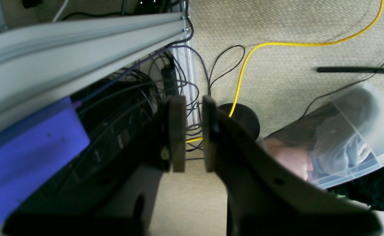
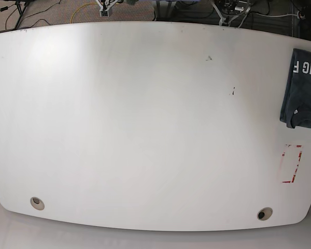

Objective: Layout the t-shirt on the table in an organized manner, then fold the t-shirt properly

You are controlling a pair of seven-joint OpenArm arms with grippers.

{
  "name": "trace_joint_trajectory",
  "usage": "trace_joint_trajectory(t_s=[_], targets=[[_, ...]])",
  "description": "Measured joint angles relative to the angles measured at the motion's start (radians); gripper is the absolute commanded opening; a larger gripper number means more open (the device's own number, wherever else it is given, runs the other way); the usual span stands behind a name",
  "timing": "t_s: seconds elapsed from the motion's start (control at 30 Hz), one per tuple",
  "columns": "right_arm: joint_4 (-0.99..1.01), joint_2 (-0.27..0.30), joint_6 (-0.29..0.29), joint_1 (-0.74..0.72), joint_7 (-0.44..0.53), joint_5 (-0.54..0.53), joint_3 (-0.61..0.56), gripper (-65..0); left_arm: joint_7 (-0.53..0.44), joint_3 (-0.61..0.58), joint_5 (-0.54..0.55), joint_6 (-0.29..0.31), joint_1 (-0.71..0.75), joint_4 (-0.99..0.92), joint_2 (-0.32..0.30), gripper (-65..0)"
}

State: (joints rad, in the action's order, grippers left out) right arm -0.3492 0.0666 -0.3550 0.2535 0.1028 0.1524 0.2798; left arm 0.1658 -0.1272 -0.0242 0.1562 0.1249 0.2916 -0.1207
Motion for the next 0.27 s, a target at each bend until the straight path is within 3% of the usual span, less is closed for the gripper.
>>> trace_joint_trajectory(t_s=[0.27], targets=[[0.005, 0.0, 0.001, 0.001, -0.002, 0.001, 0.0, -56.4, 0.001, 0.0, 0.0, -0.003, -0.003, 0.0, 0.016, -50.0]])
